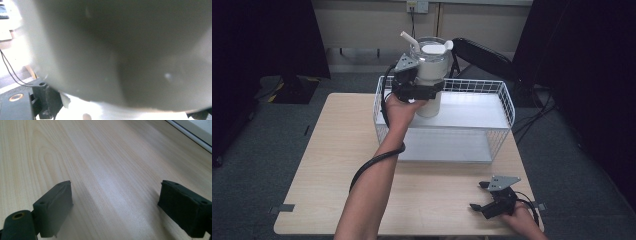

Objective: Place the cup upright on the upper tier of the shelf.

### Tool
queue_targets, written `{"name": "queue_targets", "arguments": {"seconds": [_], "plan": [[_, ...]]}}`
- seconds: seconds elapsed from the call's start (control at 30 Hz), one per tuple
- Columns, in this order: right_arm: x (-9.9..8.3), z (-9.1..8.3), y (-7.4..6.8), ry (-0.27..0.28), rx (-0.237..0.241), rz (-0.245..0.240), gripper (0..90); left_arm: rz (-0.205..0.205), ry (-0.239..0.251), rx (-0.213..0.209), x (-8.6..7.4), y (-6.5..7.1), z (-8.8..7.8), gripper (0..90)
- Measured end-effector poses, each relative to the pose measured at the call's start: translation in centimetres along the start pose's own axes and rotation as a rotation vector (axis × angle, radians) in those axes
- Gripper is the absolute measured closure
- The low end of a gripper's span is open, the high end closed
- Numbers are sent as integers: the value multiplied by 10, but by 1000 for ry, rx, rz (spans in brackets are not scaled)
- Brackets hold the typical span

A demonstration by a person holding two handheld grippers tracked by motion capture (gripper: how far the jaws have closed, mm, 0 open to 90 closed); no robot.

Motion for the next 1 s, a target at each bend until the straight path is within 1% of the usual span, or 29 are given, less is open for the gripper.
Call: {"name": "queue_targets", "arguments": {"seconds": [0.03, 0.07, 0.1, 0.13, 0.27, 0.43, 0.47, 0.57, 0.67, 0.73, 0.77, 0.8, 1.0], "plan": [[0, 0, 0, 0, 0, 0, 111, 0, 0, 0, 0, 0, 0, 99], [0, 0, 0, 0, 0, 0, 111, 17, 1, -4, 0, 1, 0, 99], [0, 0, 0, 0, 0, 0, 111, 17, 1, -4, 0, 1, 0, 98], [0, 0, 0, 0, 0, 0, 111, 29, 5, -1, -1, 3, -1, 98], [0, 0, 0, 0, 0, 0, 111, 35, 9, -2, -2, 4, -2, 96], [0, 0, 0, 0, 0, 0, 111, 35, 32, 0, -4, 4, -2, 93], [0, 0, 0, 0, 0, 0, 111, 29, 37, -11, -7, 3, -2, 91], [0, 0, 0, 0, 0, 0, 111, 23, 47, -10, -7, 4, -2, 89], [0, 0, 0, 0, 0, 0, 111, 32, 39, -11, -8, 4, -3, 88], [0, 0, 0, 0, 0, 0, 111, 29, 29, -14, -10, 4, -2, 83], [0, 0, 0, 0, 0, 0, 111, 30, 14, -23, -12, 3, -2, 77], [0, 0, 0, 0, 0, 0, 111, 23, 12, -24, -13, 4, -1, 78], [0, 0, 0, 0, 0, 0, 111, 21, -2, -22, -16, 5, -3, 83]]}}
Point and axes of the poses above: each handheld gripper's, and its own axes: z roughly forward along the jaws, x roughly out of its top, y roughly to its right, the point moved 4 cm from there along z, roughly forward along the jaws, and after that the axes turned 13 degrees about z, right-handed, at the moved point
